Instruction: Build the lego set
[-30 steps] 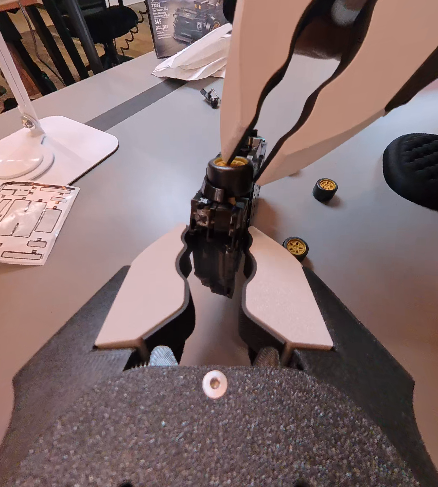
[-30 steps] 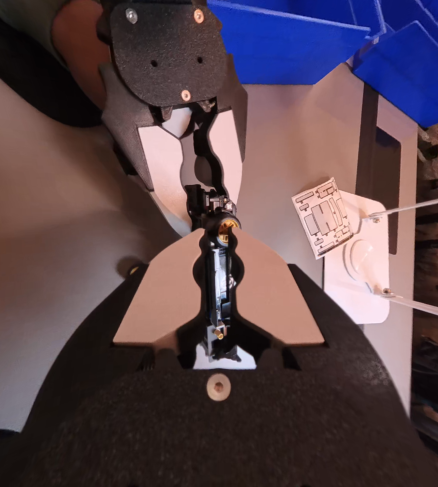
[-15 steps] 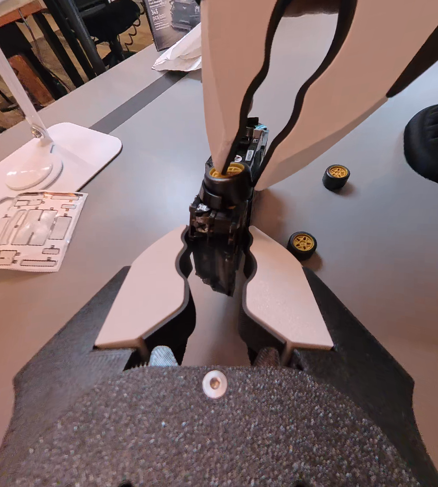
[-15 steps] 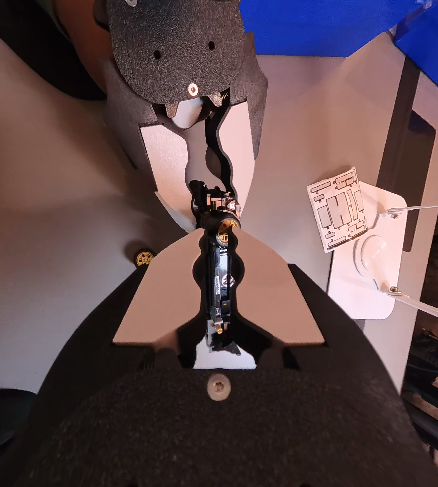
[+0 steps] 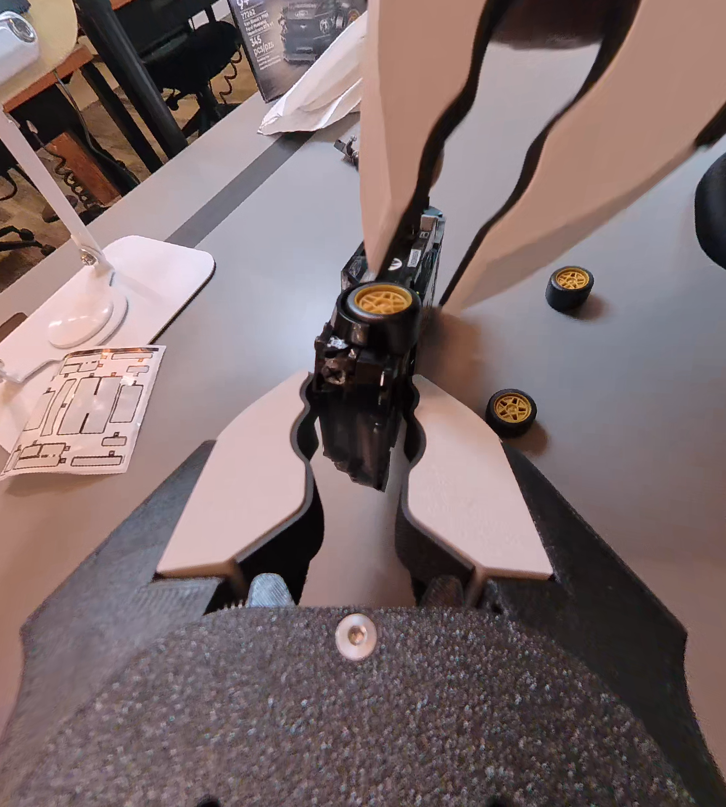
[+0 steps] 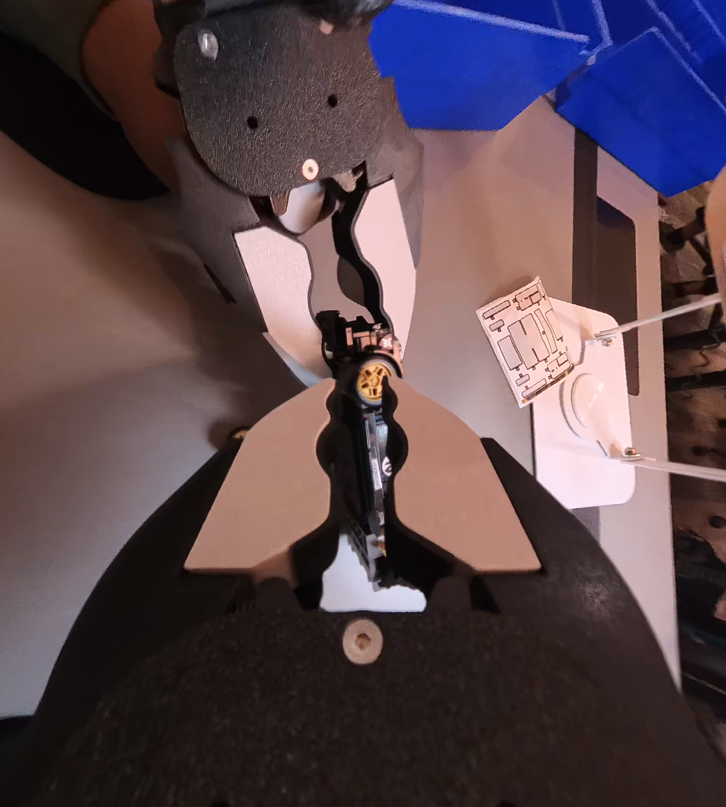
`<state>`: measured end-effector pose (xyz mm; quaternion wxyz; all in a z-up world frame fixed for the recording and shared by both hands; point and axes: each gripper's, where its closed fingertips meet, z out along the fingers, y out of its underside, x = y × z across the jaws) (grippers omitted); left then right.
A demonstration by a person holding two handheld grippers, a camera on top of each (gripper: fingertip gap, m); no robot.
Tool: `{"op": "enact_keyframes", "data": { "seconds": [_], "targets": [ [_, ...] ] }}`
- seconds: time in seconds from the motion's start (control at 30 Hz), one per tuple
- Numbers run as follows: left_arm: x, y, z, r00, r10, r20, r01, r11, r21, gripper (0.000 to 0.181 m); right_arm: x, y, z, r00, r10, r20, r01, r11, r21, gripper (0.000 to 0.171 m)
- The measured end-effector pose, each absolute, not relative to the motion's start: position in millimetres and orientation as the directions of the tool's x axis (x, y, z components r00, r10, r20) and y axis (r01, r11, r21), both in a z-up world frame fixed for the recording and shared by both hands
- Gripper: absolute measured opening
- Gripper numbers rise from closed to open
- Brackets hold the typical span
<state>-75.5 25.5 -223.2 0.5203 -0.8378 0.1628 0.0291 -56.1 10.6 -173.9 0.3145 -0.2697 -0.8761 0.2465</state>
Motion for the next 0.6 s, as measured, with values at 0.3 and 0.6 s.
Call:
{"op": "enact_keyframes", "data": {
  "seconds": [0.3, 0.6],
  "targets": [
    [-76.5, 24.4, -223.2, 0.922, -0.251, -0.297, -0.375, -0.376, -0.847, 0.038, -4.9, 28.5, -194.6, -0.562, 0.809, 0.174, 0.496, 0.498, -0.711, 0.023],
    [-75.5, 23.5, -224.8, 0.826, -0.275, -0.493, -0.562, -0.324, -0.761, 0.038, -9.1, 77.6, -203.6, -0.377, 0.814, 0.442, 0.446, 0.577, -0.684, 0.041]
  ]
}}
